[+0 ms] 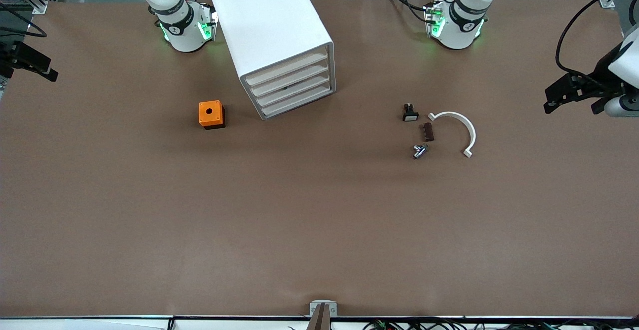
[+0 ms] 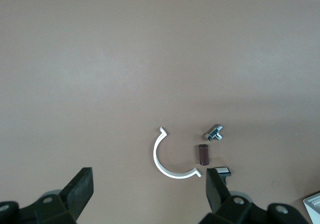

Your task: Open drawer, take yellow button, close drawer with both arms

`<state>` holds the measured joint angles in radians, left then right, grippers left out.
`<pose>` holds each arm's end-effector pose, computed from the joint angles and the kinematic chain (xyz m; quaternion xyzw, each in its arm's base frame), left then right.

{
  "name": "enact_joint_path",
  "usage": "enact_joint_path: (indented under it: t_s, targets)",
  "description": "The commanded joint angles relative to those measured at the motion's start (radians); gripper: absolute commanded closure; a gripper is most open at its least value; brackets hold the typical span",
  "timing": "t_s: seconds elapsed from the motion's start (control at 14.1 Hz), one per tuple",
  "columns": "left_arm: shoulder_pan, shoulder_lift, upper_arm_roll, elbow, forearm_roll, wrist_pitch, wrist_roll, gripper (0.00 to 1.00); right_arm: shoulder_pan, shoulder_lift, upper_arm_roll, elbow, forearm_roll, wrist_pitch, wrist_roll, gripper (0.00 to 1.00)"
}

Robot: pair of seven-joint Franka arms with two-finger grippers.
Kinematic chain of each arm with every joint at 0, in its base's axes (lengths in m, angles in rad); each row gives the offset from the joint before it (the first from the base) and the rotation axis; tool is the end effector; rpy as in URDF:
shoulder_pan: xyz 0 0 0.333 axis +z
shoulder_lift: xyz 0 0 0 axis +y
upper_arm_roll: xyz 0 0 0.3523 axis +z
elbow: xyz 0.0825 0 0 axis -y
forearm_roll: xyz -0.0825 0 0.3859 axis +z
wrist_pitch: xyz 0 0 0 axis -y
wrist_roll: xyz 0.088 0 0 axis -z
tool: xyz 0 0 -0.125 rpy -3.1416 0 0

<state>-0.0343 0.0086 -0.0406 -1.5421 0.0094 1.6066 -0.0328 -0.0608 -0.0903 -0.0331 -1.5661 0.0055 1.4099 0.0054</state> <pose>0.5630 -0.0410 0.6549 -0.9994 0.0211 -0.0282 0.0030 0.5041 -0.0477 0.6795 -0.9982 0.0491 0.0327 0.0057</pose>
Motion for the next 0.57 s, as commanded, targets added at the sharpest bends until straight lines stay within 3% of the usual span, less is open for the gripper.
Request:
enact_joint_path:
  t_s: [0.0, 0.5]
  targets:
    - [-0.003, 0.007, 0.002, 0.014, -0.002, -0.008, -0.006, 0.01, -0.008, -0.017, 0.004, -0.02, -0.009, 0.0, -0.013, 0.0]
    - [0.025, 0.034, 0.004, 0.013, 0.004, -0.013, -0.097, 0.01, -0.007, -0.019, 0.004, -0.02, -0.007, -0.002, -0.012, 0.0]
